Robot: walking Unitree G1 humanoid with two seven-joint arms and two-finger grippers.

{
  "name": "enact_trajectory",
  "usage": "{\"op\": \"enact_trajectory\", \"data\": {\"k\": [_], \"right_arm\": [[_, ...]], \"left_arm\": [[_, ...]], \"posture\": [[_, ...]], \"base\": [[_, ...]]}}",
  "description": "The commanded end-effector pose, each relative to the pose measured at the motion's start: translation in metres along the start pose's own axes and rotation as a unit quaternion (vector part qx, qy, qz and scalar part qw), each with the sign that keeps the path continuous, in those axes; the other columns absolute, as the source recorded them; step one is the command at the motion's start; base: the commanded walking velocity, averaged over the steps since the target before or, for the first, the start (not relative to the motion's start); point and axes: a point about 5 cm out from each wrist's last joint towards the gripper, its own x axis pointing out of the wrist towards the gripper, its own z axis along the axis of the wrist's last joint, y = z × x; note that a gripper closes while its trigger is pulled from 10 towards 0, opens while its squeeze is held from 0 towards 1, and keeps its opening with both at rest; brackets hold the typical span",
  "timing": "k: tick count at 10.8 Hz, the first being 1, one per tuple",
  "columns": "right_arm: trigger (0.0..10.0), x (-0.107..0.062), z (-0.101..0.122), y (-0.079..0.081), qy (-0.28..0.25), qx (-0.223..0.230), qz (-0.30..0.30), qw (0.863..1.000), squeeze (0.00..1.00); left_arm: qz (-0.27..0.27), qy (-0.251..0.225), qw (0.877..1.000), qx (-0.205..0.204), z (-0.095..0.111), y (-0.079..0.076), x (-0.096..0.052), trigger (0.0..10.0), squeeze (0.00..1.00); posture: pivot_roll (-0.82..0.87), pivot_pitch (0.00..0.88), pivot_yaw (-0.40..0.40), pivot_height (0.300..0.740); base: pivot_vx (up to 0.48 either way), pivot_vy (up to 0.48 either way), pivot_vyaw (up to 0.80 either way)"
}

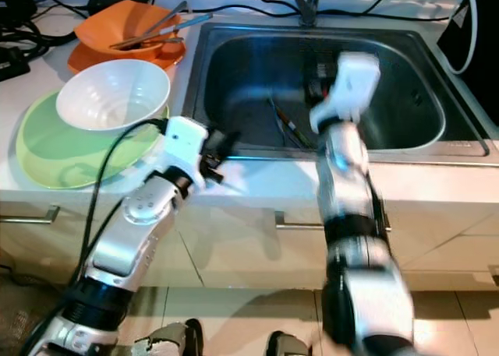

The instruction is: Kitchen organization

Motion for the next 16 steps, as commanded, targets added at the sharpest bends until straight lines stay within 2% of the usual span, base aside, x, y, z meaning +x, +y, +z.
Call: {"op": "enact_trajectory", "data": {"k": [1,2,3,4,5,8,9,10,11,12,13,14,15,16], "right_arm": [[10.0,-0.008,0.004,0.004,-0.009,0.004,0.003,1.000,0.00],[10.0,-0.012,0.002,0.004,-0.005,0.007,0.000,1.000,0.00],[10.0,-0.029,-0.011,0.016,0.023,0.024,0.003,0.999,0.00],[10.0,-0.034,-0.016,0.021,0.036,0.029,0.003,0.999,0.00],[10.0,-0.039,-0.022,0.029,0.051,0.043,0.007,0.998,0.00],[10.0,-0.043,-0.027,0.037,0.068,0.051,0.012,0.996,0.00],[10.0,-0.043,-0.028,0.037,0.070,0.052,0.011,0.996,0.00],[10.0,-0.044,-0.030,0.040,0.075,0.056,0.011,0.996,0.00],[10.0,-0.044,-0.031,0.042,0.076,0.059,0.012,0.995,0.00],[10.0,-0.045,-0.032,0.044,0.078,0.062,0.013,0.995,0.00],[10.0,-0.046,-0.034,0.045,0.080,0.064,0.013,0.995,0.00],[10.0,-0.046,-0.035,0.046,0.082,0.066,0.013,0.994,0.00],[10.0,-0.047,-0.036,0.047,0.084,0.067,0.014,0.994,0.00],[10.0,-0.048,-0.037,0.048,0.088,0.068,0.016,0.994,0.00]], "left_arm": [[0.008,0.001,1.000,0.010,-0.003,0.002,0.000,10.0,0.00],[0.012,0.000,1.000,0.012,-0.003,0.003,-0.001,10.0,0.00],[0.015,-0.006,0.999,0.029,-0.003,0.005,-0.002,10.0,0.00],[0.015,-0.012,0.999,0.040,-0.002,0.005,-0.002,10.0,0.00],[0.013,-0.031,0.998,0.059,0.007,0.005,-0.001,10.0,0.00],[0.014,-0.072,0.993,0.098,0.029,0.010,0.000,10.0,0.00],[0.015,-0.107,0.988,0.109,0.054,0.015,0.002,10.0,0.00],[0.042,-0.150,0.982,0.108,0.087,0.034,0.003,10.0,0.00],[0.083,-0.157,0.979,0.105,0.100,0.056,0.001,10.0,0.00],[0.138,-0.144,0.974,0.109,0.103,0.078,-0.005,10.0,0.00],[0.181,-0.118,0.969,0.122,0.101,0.099,-0.013,10.0,0.00],[0.217,-0.080,0.965,0.121,0.103,0.131,-0.024,10.0,0.00],[0.254,-0.033,0.960,0.112,0.097,0.156,-0.038,10.0,0.00],[0.292,0.013,0.951,0.104,0.088,0.173,-0.054,10.0,0.00]], "posture": [[0.06,0.101,0.003,0.740],[0.06,0.098,0.004,0.740],[0.06,0.083,0.013,0.740],[0.06,0.076,0.018,0.740],[0.07,0.067,0.019,0.740],[0.09,0.049,0.022,0.740],[0.09,0.045,0.024,0.740],[0.11,0.031,0.031,0.740],[0.11,0.031,0.031,0.740],[0.12,0.025,0.040,0.740],[0.12,0.022,0.046,0.740],[0.13,0.023,0.048,0.740],[0.13,0.028,0.048,0.740],[0.14,0.034,0.044,0.740]], "base": [[0.000,0.000,0.00],[0.000,0.000,0.00],[0.000,0.000,0.00],[0.000,0.000,0.00],[0.000,0.000,0.00],[0.000,0.000,0.00],[0.000,0.000,0.00],[0.000,0.000,0.00],[0.000,0.000,0.00],[0.000,0.000,0.00],[0.000,0.000,0.00],[0.000,0.000,0.00],[0.000,0.000,0.00],[0.000,0.000,0.00]]}}
